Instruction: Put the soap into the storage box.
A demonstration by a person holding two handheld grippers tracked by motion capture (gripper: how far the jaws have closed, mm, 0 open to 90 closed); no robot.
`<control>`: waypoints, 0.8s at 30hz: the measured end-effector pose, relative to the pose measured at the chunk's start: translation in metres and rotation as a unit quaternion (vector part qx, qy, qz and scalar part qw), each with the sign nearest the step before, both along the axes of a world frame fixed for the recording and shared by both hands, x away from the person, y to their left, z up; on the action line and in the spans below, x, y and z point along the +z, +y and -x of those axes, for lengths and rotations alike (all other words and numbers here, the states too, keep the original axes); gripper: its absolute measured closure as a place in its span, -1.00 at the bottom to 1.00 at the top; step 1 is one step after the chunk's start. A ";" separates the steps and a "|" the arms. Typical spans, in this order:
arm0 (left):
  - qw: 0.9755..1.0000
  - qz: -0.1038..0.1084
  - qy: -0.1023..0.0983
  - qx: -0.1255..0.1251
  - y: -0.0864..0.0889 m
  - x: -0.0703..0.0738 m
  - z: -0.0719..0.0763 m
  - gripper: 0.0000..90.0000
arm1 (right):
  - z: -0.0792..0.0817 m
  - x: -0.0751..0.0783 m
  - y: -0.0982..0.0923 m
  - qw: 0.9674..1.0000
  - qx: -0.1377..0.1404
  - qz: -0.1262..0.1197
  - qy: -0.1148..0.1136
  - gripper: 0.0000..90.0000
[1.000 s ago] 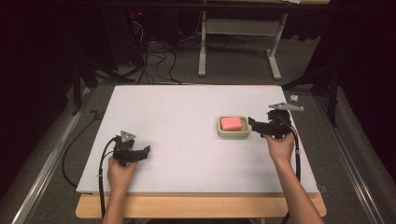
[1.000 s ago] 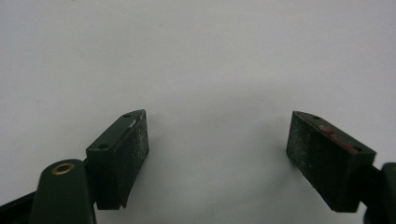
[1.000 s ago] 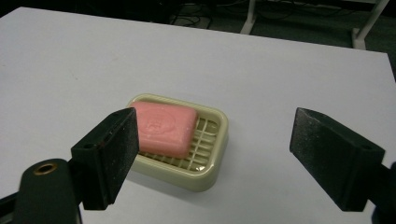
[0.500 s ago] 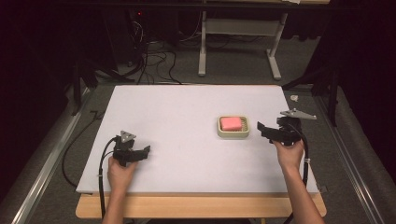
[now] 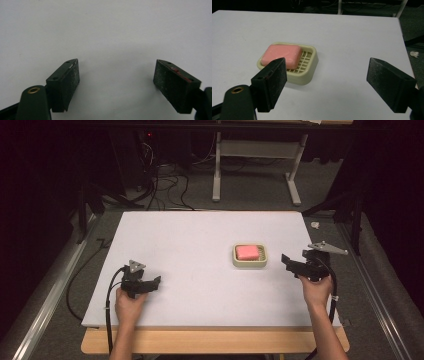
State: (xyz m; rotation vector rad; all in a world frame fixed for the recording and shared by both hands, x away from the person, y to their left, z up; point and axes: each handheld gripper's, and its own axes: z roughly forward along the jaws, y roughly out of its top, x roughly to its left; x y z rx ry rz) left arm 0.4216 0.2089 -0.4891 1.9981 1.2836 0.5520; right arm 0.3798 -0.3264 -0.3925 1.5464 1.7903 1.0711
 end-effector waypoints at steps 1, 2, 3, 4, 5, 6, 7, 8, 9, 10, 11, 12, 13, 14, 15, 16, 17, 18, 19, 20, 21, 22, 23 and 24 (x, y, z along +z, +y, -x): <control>1.000 0.000 0.000 0.000 0.000 0.000 0.000 -0.52 | 0.000 0.000 0.000 1.000 0.001 0.002 0.000 -0.62; 1.000 0.000 0.000 0.000 0.000 0.000 0.000 -0.52 | 0.001 0.000 -0.001 1.000 0.001 0.001 -0.001 -0.62; 1.000 0.000 0.000 0.000 0.000 0.000 0.000 -0.52 | 0.001 -0.001 -0.001 1.000 0.000 0.001 0.000 -0.62; 1.000 0.000 0.000 0.000 0.000 0.000 0.000 -0.52 | 0.002 -0.001 -0.002 1.000 0.000 0.000 0.000 -0.62; 1.000 0.000 0.000 0.000 0.000 0.000 0.000 -0.52 | 0.002 -0.002 -0.002 1.000 0.000 0.000 0.000 -0.62; 1.000 0.000 0.000 0.000 0.000 0.000 0.000 -0.52 | 0.003 -0.002 -0.002 1.000 -0.001 -0.001 0.000 -0.62; 1.000 0.000 0.000 0.000 0.000 0.000 0.000 -0.52 | 0.004 -0.003 -0.004 1.000 -0.002 -0.001 0.000 -0.61; 1.000 0.000 0.000 0.000 0.000 0.000 0.000 -0.52 | 0.004 -0.003 -0.004 1.000 -0.002 -0.001 0.000 -0.61; 1.000 0.000 0.000 0.000 0.000 0.000 0.000 -0.52 | 0.004 -0.004 -0.004 1.000 -0.002 -0.002 0.001 -0.61; 1.000 0.000 0.000 0.000 0.000 0.000 0.000 -0.52 | 0.006 -0.004 -0.005 1.000 -0.003 -0.001 0.001 -0.61; 1.000 0.000 0.000 0.000 0.000 0.000 0.000 -0.52 | 0.006 -0.004 -0.005 1.000 -0.003 -0.001 0.001 -0.61; 1.000 0.000 0.000 0.000 0.000 0.000 0.000 -0.52 | 0.006 -0.004 -0.006 1.000 -0.003 -0.001 0.000 -0.61; 1.000 0.000 0.000 0.000 0.000 0.000 0.000 -0.52 | 0.007 -0.005 -0.006 1.000 -0.005 -0.002 -0.001 -0.61; 1.000 0.000 0.000 0.000 0.000 0.000 0.000 -0.52 | 0.008 -0.005 -0.007 1.000 -0.004 -0.002 -0.002 -0.61; 1.000 0.000 0.000 0.000 0.000 0.000 0.000 -0.52 | 0.009 -0.005 -0.007 1.000 -0.006 -0.005 -0.001 -0.61; 1.000 0.000 0.000 0.000 0.000 0.000 0.000 -0.52 | 0.009 -0.006 -0.007 1.000 -0.004 -0.004 -0.002 -0.61; 1.000 0.000 0.000 0.000 0.000 0.000 0.000 -0.52 | 0.010 -0.006 -0.008 1.000 -0.004 -0.004 -0.001 -0.61; 1.000 0.000 0.000 0.000 0.000 0.000 0.000 -0.52 | 0.010 -0.007 -0.008 1.000 -0.004 -0.004 -0.001 -0.61; 1.000 0.000 0.000 0.000 0.000 0.000 0.000 -0.52 | 0.011 -0.007 -0.009 1.000 -0.003 -0.004 -0.002 -0.61; 1.000 0.000 0.000 0.000 0.000 0.000 0.000 -0.52 | 0.012 -0.008 -0.009 1.000 -0.004 -0.006 0.000 -0.61; 1.000 0.000 0.000 0.000 0.000 0.000 0.000 -0.52 | 0.012 -0.008 -0.010 1.000 -0.004 -0.006 -0.002 -0.61; 1.000 0.000 0.000 0.000 0.000 0.000 0.000 -0.52 | 0.014 -0.009 -0.010 1.000 -0.005 -0.008 -0.001 -0.61; 1.000 0.000 0.000 0.000 0.000 0.000 0.000 -0.52 | 0.014 -0.010 -0.011 1.000 -0.004 -0.007 -0.002 -0.61; 1.000 0.000 0.000 0.000 0.000 0.000 0.000 -0.52 | 0.015 -0.011 -0.011 1.000 -0.005 -0.008 -0.001 -0.61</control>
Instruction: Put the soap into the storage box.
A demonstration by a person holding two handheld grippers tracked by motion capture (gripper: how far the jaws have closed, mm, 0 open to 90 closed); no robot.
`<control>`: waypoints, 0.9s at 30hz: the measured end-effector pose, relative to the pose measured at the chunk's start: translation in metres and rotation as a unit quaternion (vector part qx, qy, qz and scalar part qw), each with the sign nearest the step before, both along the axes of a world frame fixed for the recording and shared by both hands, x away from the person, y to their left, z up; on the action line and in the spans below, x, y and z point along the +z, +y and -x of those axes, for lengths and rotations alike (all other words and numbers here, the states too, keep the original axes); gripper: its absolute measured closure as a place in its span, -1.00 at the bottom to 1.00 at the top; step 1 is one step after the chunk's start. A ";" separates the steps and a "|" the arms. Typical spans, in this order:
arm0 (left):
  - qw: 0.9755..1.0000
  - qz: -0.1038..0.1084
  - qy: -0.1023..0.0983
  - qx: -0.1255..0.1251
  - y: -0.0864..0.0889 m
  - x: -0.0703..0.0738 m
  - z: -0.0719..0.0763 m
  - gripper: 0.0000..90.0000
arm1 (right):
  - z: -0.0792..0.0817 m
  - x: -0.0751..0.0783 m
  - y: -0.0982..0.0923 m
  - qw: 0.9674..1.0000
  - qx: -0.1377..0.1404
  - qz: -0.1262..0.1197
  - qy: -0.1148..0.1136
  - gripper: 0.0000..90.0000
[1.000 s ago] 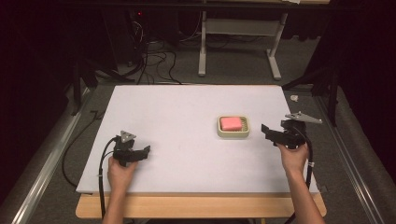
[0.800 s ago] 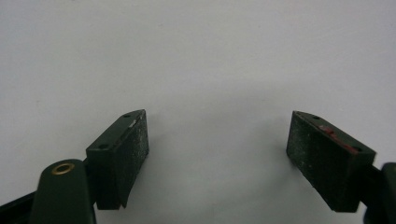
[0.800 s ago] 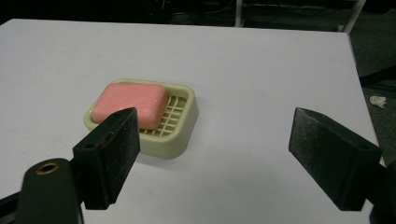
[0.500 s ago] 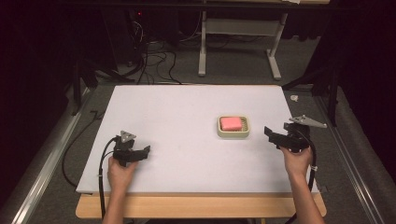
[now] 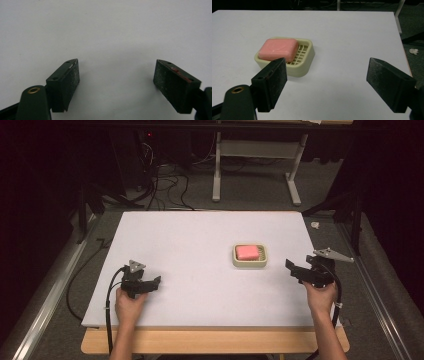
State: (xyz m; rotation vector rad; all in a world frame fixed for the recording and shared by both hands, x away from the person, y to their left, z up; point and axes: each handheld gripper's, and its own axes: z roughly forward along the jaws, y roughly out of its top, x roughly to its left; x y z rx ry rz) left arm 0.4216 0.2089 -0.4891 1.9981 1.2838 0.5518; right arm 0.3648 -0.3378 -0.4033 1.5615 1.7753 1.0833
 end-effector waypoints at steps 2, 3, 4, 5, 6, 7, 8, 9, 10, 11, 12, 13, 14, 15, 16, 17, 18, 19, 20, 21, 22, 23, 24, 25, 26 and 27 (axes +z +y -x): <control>1.000 0.000 0.000 0.000 0.000 0.000 0.000 -0.52 | 0.001 -0.002 -0.001 1.000 -0.001 -0.001 0.002 -0.61; 1.000 0.000 0.000 0.000 0.000 0.000 0.000 -0.52 | 0.001 -0.003 -0.001 1.000 0.000 -0.002 0.002 -0.61; 1.000 0.000 0.000 0.000 0.000 0.000 0.000 -0.52 | 0.002 -0.004 -0.002 1.000 -0.001 -0.003 0.003 -0.61; 1.000 0.000 0.000 0.000 0.000 0.000 0.000 -0.52 | 0.002 -0.005 -0.002 1.000 -0.002 -0.004 0.004 -0.61; 1.000 0.000 0.000 0.000 0.000 0.000 0.000 -0.52 | 0.003 -0.005 -0.002 1.000 -0.002 -0.004 0.004 -0.61; 1.000 0.000 0.000 0.000 0.000 0.000 0.000 -0.52 | 0.003 -0.005 -0.002 1.000 -0.001 -0.003 0.004 -0.61; 1.000 0.000 0.000 0.000 0.000 0.000 0.000 -0.52 | 0.004 -0.005 -0.002 1.000 -0.001 -0.004 0.003 -0.61; 1.000 0.000 0.000 0.000 0.000 0.000 0.000 -0.52 | 0.005 -0.005 -0.002 1.000 0.001 -0.003 0.000 -0.61; 1.000 0.000 0.000 0.000 0.000 0.000 0.000 -0.52 | 0.006 -0.006 -0.002 1.000 0.000 -0.004 0.000 -0.61; 1.000 0.000 0.000 0.000 0.000 0.000 0.000 -0.52 | 0.006 -0.007 -0.002 1.000 0.002 -0.006 0.000 -0.61; 1.000 0.000 0.000 0.000 0.000 0.000 0.000 -0.52 | 0.006 -0.009 -0.001 1.000 0.002 -0.007 0.002 -0.61; 1.000 0.000 0.000 0.000 0.000 0.000 0.000 -0.52 | 0.006 -0.011 -0.001 1.000 0.003 -0.008 0.002 -0.61; 1.000 0.000 0.000 0.000 0.000 0.000 0.000 -0.52 | 0.006 -0.012 -0.001 1.000 0.003 -0.010 0.005 -0.61; 1.000 0.000 0.000 0.000 0.000 0.000 0.000 -0.52 | 0.006 -0.014 -0.001 1.000 0.004 -0.009 0.007 -0.61; 1.000 0.000 0.000 0.000 0.000 0.000 0.000 -0.52 | 0.006 -0.016 -0.001 1.000 0.004 -0.010 0.011 -0.61; 1.000 0.000 0.000 0.000 0.000 0.000 0.000 -0.52 | 0.006 -0.016 -0.001 1.000 0.004 -0.010 0.011 -0.61; 1.000 0.000 0.000 0.000 0.000 0.000 0.000 -0.52 | 0.006 -0.017 -0.001 1.000 0.004 -0.010 0.013 -0.62; 1.000 0.000 0.000 0.000 0.000 0.000 0.000 -0.52 | 0.006 -0.017 -0.001 1.000 0.004 -0.011 0.013 -0.61; 1.000 0.000 0.000 0.000 0.000 0.000 0.000 -0.52 | 0.006 -0.018 -0.001 1.000 0.004 -0.010 0.013 -0.61; 1.000 0.000 0.000 0.000 0.000 0.000 0.000 -0.52 | 0.006 -0.018 -0.001 1.000 0.005 -0.011 0.013 -0.61; 1.000 0.000 0.000 0.000 0.000 0.000 0.000 -0.52 | 0.006 -0.019 0.000 1.000 0.006 -0.010 0.014 -0.61; 1.000 0.000 0.000 0.000 0.000 0.000 0.000 -0.52 | 0.006 -0.019 0.000 1.000 0.006 -0.010 0.014 -0.61; 1.000 0.000 0.000 0.000 0.000 0.000 0.000 -0.52 | 0.005 -0.019 0.000 1.000 0.007 -0.010 0.014 -0.61; 1.000 0.000 0.000 0.000 0.000 0.000 0.000 -0.52 | 0.005 -0.020 0.000 1.000 0.007 -0.010 0.015 -0.61; 1.000 0.000 0.000 0.000 0.000 0.000 0.000 -0.52 | 0.004 -0.021 0.000 1.000 0.007 -0.010 0.016 -0.61; 1.000 0.000 0.000 0.000 0.000 0.000 0.000 -0.52 | 0.004 -0.021 0.000 1.000 0.009 -0.010 0.017 -0.61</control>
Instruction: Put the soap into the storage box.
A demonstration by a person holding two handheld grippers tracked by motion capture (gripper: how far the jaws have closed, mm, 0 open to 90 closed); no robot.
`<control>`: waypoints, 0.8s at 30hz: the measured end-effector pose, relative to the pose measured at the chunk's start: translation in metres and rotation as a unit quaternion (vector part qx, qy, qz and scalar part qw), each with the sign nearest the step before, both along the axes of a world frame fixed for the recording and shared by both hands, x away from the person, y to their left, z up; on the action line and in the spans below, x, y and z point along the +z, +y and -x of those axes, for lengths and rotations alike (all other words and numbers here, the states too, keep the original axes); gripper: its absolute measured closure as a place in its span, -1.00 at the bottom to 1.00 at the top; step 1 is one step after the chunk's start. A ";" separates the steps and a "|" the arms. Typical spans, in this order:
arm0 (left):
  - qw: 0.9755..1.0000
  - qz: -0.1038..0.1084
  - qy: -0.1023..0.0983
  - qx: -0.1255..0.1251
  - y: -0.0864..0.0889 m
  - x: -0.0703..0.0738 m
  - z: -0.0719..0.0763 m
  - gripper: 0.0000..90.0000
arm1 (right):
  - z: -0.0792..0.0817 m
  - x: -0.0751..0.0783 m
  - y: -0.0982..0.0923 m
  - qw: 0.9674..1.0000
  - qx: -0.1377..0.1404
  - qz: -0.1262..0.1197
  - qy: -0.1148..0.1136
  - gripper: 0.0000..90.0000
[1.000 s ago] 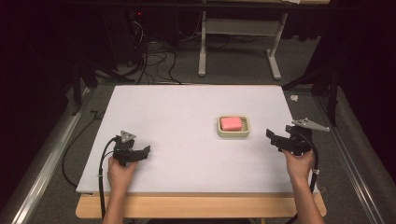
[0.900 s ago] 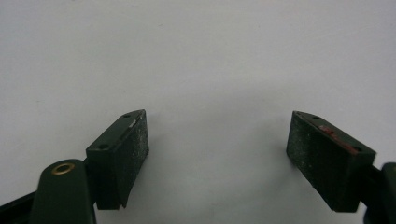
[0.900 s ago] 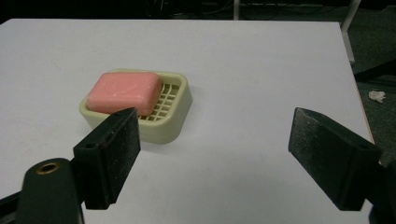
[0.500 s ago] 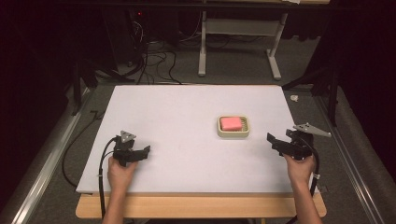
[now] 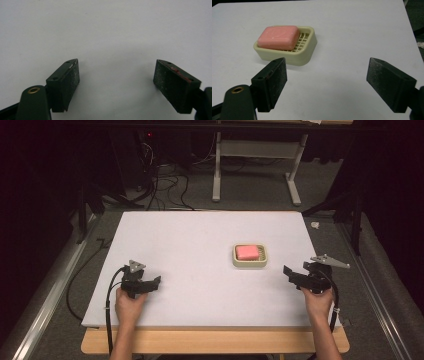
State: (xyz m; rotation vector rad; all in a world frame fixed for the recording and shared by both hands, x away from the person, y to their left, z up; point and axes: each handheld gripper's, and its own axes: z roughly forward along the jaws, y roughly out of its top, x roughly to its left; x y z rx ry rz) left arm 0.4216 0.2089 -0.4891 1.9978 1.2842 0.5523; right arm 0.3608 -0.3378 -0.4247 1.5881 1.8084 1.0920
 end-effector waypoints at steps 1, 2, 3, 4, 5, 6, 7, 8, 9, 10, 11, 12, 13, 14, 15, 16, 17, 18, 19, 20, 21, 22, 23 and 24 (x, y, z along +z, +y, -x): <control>1.000 0.000 0.000 0.000 0.000 0.000 0.000 -0.52 | 0.000 -0.001 0.000 1.000 -0.001 -0.002 0.001 -0.61; 1.000 0.000 0.000 0.000 0.000 0.000 0.000 -0.52 | -0.001 -0.002 0.000 1.000 0.000 -0.001 0.003 -0.61; 1.000 0.000 0.000 0.000 0.000 0.000 0.000 -0.52 | -0.002 -0.003 0.001 1.000 -0.001 -0.001 0.003 -0.61; 1.000 0.000 0.000 0.000 0.000 0.000 0.000 -0.52 | -0.002 -0.004 0.001 1.000 -0.001 0.000 0.005 -0.62; 1.000 0.000 0.000 0.000 0.000 0.000 0.000 -0.52 | -0.003 -0.006 0.001 1.000 -0.001 -0.001 0.007 -0.61; 1.000 0.000 0.000 0.000 0.000 0.000 0.000 -0.52 | -0.003 -0.007 0.001 1.000 0.000 0.002 0.008 -0.61; 1.000 0.000 0.000 0.000 0.000 0.000 0.000 -0.52 | -0.004 -0.008 0.002 1.000 -0.002 0.002 0.009 -0.61; 1.000 0.000 0.000 0.000 0.000 0.000 0.000 -0.52 | -0.004 -0.008 0.003 1.000 -0.001 0.004 0.010 -0.61; 1.000 0.000 0.000 0.000 0.000 0.000 0.000 -0.52 | -0.005 -0.010 0.003 1.000 0.000 0.008 0.009 -0.61; 1.000 0.000 0.000 0.000 0.000 0.000 0.000 -0.52 | -0.005 -0.011 0.004 1.000 0.000 0.007 0.011 -0.61; 1.000 0.000 0.000 0.000 0.000 0.000 0.000 -0.52 | -0.006 -0.012 0.004 1.000 0.000 0.006 0.012 -0.61; 1.000 0.000 0.000 0.000 0.000 0.000 0.000 -0.52 | -0.007 -0.015 0.006 1.000 0.000 0.008 0.017 -0.61; 1.000 0.000 0.000 0.000 0.000 0.000 0.000 -0.52 | -0.007 -0.015 0.006 1.000 0.000 0.008 0.017 -0.61; 1.000 0.000 0.000 0.000 0.000 0.000 0.000 -0.52 | -0.008 -0.016 0.006 1.000 0.001 0.010 0.017 -0.61; 1.000 0.000 0.000 0.000 0.000 0.000 0.000 -0.52 | -0.009 -0.018 0.007 1.000 0.001 0.010 0.020 -0.61; 1.000 0.000 0.000 0.000 0.000 0.000 0.000 -0.52 | -0.009 -0.019 0.007 1.000 0.000 0.010 0.021 -0.61; 1.000 0.000 0.000 0.000 0.000 0.000 0.000 -0.52 | -0.010 -0.020 0.008 1.000 0.001 0.012 0.022 -0.61; 1.000 0.000 0.000 0.000 0.000 0.000 0.000 -0.52 | -0.010 -0.021 0.008 1.000 0.001 0.012 0.024 -0.61; 1.000 0.000 0.000 0.000 0.000 0.000 0.000 -0.52 | -0.011 -0.023 0.008 1.000 0.002 0.013 0.025 -0.61; 1.000 0.000 0.000 0.000 0.000 0.000 0.000 -0.52 | -0.011 -0.024 0.008 1.000 0.002 0.014 0.026 -0.61; 1.000 0.000 0.000 0.000 0.000 0.000 0.000 -0.52 | -0.011 -0.024 0.009 1.000 0.000 0.014 0.028 -0.61; 1.000 0.000 0.000 0.000 0.000 0.000 0.000 -0.52 | -0.012 -0.026 0.009 0.999 0.001 0.017 0.031 -0.61; 1.000 0.000 0.000 0.000 0.000 0.000 0.000 -0.52 | -0.013 -0.027 0.010 0.999 0.001 0.020 0.031 -0.61; 1.000 0.000 0.000 0.000 0.000 0.000 0.000 -0.52 | -0.013 -0.028 0.010 0.999 0.000 0.022 0.035 -0.61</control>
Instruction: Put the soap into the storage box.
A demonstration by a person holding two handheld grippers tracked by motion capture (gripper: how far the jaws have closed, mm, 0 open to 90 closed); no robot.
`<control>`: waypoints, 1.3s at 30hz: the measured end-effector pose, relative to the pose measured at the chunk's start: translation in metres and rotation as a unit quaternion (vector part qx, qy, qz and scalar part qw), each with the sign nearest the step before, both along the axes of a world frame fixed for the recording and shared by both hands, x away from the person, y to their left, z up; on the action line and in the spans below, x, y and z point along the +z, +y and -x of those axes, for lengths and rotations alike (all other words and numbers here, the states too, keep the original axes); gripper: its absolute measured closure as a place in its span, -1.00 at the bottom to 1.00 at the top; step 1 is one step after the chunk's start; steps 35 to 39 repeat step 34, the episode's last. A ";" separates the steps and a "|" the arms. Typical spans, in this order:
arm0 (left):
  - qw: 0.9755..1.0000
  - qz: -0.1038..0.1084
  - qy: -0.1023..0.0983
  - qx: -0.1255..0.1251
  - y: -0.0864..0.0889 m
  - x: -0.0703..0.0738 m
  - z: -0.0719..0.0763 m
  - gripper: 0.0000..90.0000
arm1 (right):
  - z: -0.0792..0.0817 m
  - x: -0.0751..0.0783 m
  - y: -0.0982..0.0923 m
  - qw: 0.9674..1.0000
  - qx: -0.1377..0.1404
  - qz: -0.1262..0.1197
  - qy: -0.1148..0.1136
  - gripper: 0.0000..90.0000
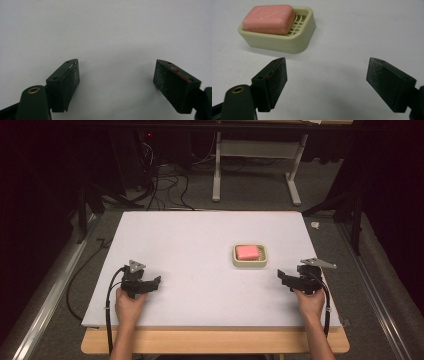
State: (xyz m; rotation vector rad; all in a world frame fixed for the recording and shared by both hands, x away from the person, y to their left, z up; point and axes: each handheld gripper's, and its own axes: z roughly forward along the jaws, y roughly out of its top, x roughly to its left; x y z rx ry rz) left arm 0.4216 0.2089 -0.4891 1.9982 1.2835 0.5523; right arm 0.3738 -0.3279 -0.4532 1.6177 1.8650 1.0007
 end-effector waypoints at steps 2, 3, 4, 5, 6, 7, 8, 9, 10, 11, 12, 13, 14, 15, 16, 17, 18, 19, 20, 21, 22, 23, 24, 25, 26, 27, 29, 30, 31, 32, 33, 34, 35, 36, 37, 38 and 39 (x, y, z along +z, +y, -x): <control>1.000 0.000 0.000 0.000 0.000 0.000 0.000 -0.52 | -0.001 -0.003 0.000 1.000 0.001 0.005 0.002 -0.61; 1.000 0.000 0.000 0.000 0.000 0.000 0.000 -0.52 | -0.002 -0.004 0.000 1.000 -0.001 0.007 0.006 -0.61; 1.000 0.000 0.000 0.000 0.000 0.000 0.000 -0.52 | -0.002 -0.006 0.001 1.000 -0.001 0.009 0.006 -0.61; 1.000 0.000 0.000 0.000 0.000 0.000 0.000 -0.52 | -0.003 -0.007 0.001 1.000 -0.002 0.011 0.009 -0.61; 1.000 0.000 0.000 0.000 0.000 0.000 0.000 -0.52 | -0.004 -0.008 0.001 1.000 -0.001 0.012 0.009 -0.61; 1.000 0.000 0.000 0.000 0.000 0.000 0.000 -0.52 | -0.004 -0.009 0.002 1.000 0.000 0.015 0.010 -0.61; 1.000 0.000 0.000 0.000 0.000 0.000 0.000 -0.52 | -0.005 -0.010 0.002 1.000 -0.001 0.017 0.015 -0.61; 1.000 0.000 0.000 0.000 0.000 0.000 0.000 -0.52 | -0.006 -0.012 0.003 1.000 -0.001 0.021 0.013 -0.61; 1.000 0.000 0.000 0.000 0.000 0.000 0.000 -0.52 | -0.007 -0.014 0.003 1.000 -0.002 0.023 0.017 -0.61; 1.000 0.000 0.000 0.000 0.000 0.000 0.000 -0.52 | -0.008 -0.015 0.004 1.000 -0.001 0.023 0.020 -0.61; 1.000 0.000 0.000 0.000 0.000 0.000 0.000 -0.52 | -0.008 -0.017 0.005 0.999 -0.001 0.027 0.021 -0.61; 1.000 0.000 0.000 0.000 0.000 0.000 0.000 -0.52 | -0.010 -0.020 0.006 0.999 -0.001 0.036 0.025 -0.61; 1.000 0.000 0.000 0.000 0.000 0.000 0.000 -0.52 | -0.010 -0.020 0.006 0.999 -0.001 0.036 0.025 -0.61; 1.000 0.000 0.000 0.000 0.000 0.000 0.000 -0.52 | -0.011 -0.021 0.006 0.999 0.000 0.037 0.027 -0.61; 1.000 0.000 0.000 0.000 0.000 0.000 0.000 -0.52 | -0.012 -0.023 0.007 0.999 -0.001 0.043 0.031 -0.61; 1.000 0.000 0.000 0.000 0.000 0.000 0.000 -0.52 | -0.012 -0.025 0.008 0.998 -0.002 0.052 0.034 -0.61; 1.000 0.000 0.000 0.000 0.000 0.000 0.000 -0.52 | -0.013 -0.027 0.009 0.998 -0.002 0.059 0.038 -0.60; 1.000 -0.001 0.000 0.000 0.000 0.000 0.000 -0.52 | -0.014 -0.028 0.011 0.997 -0.001 0.064 0.043 -0.61; 1.000 0.000 0.000 0.000 0.000 0.000 0.000 -0.52 | -0.015 -0.028 0.012 0.997 0.003 0.069 0.043 -0.60; 1.000 0.000 0.000 0.000 0.000 0.000 0.000 -0.52 | -0.015 -0.028 0.013 0.996 0.006 0.074 0.044 -0.61; 1.000 0.000 0.000 0.000 0.000 0.000 0.000 -0.52 | -0.015 -0.028 0.013 0.996 0.008 0.074 0.044 -0.61; 1.000 -0.001 0.000 0.000 0.000 0.000 0.000 -0.52 | -0.015 -0.029 0.013 0.996 0.008 0.074 0.044 -0.61; 1.000 -0.001 0.000 0.000 0.000 0.000 0.000 -0.52 | -0.015 -0.029 0.013 0.996 0.008 0.074 0.044 -0.61; 1.000 -0.001 0.000 0.000 0.000 0.000 0.000 -0.52 | -0.015 -0.029 0.013 0.996 0.008 0.076 0.041 -0.62; 1.000 0.000 0.000 0.000 0.000 0.000 0.000 -0.52 | -0.015 -0.029 0.013 0.996 0.008 0.076 0.041 -0.62; 1.000 -0.001 0.000 0.000 0.000 0.000 0.000 -0.52 | -0.014 -0.029 0.013 0.996 0.008 0.074 0.041 -0.62; 1.000 -0.001 0.000 0.000 0.000 0.000 0.000 -0.52 | -0.014 -0.029 0.013 0.996 0.008 0.073 0.041 -0.62; 1.000 -0.001 0.000 0.000 0.000 0.000 0.000 -0.52 | -0.014 -0.029 0.013 0.997 0.008 0.072 0.042 -0.62; 1.000 -0.001 0.000 0.000 0.000 0.000 0.000 -0.52 | -0.014 -0.029 0.013 0.997 0.008 0.072 0.041 -0.62; 1.000 0.000 0.000 0.000 0.000 0.000 0.000 -0.52 | -0.014 -0.029 0.013 0.997 0.008 0.072 0.041 -0.62; 1.000 -0.001 0.000 0.000 0.000 0.000 0.000 -0.52 | -0.014 -0.029 0.013 0.997 0.008 0.072 0.041 -0.62; 1.000 -0.001 0.000 0.000 0.000 0.000 0.000 -0.52 | -0.014 -0.029 0.013 0.996 0.008 0.072 0.041 -0.62; 1.000 -0.001 0.000 0.000 0.000 0.000 0.000 -0.52 | -0.014 -0.029 0.013 0.996 0.008 0.072 0.041 -0.62; 1.000 -0.001 0.000 0.000 0.000 0.000 0.000 -0.52 | -0.014 -0.029 0.013 0.996 0.008 0.072 0.041 -0.62; 1.000 -0.001 0.000 0.000 0.000 0.000 0.000 -0.52 | -0.014 -0.029 0.013 0.996 0.008 0.072 0.041 -0.62; 1.000 -0.001 0.000 0.000 0.000 0.000 0.000 -0.52 | -0.014 -0.029 0.013 0.996 0.008 0.072 0.041 -0.62; 1.000 -0.001 0.000 0.000 0.000 0.000 0.000 -0.52 | -0.014 -0.029 0.013 0.996 0.008 0.072 0.041 -0.62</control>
